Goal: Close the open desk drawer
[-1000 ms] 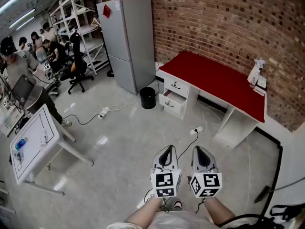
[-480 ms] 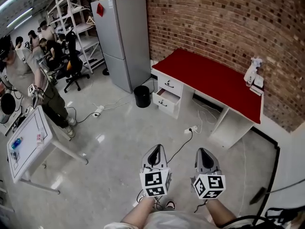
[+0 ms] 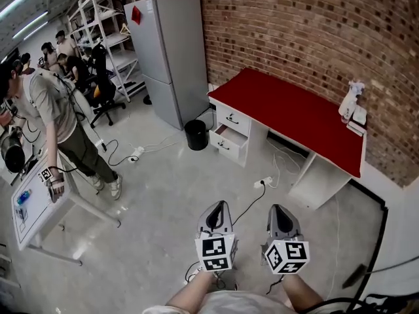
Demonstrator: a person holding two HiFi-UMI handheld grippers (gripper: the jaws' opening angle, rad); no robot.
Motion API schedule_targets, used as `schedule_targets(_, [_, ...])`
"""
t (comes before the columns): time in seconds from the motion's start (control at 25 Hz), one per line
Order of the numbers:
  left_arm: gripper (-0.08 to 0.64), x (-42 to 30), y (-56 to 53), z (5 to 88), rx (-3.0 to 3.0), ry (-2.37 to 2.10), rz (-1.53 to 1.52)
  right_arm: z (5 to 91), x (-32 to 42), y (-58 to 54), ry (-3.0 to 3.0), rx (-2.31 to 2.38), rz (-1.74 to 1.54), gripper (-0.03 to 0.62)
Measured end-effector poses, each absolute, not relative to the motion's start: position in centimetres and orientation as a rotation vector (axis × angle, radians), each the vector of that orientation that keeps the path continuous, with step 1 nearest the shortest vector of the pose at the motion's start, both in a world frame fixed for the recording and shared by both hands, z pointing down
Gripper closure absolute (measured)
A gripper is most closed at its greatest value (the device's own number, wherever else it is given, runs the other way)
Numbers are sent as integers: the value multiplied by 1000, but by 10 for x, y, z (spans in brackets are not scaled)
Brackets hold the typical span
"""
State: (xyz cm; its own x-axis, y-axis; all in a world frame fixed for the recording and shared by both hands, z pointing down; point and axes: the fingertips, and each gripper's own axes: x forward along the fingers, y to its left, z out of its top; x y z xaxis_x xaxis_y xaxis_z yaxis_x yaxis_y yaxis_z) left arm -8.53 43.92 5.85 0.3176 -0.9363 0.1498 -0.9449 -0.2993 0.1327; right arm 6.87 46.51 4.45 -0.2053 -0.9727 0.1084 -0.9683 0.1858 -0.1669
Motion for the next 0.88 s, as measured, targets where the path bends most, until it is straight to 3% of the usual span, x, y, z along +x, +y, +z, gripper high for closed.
schedule_targets(0.88, [552, -56, 235, 51, 2446, -1696, 45, 26, 84, 260, 2395, -1968, -226, 594])
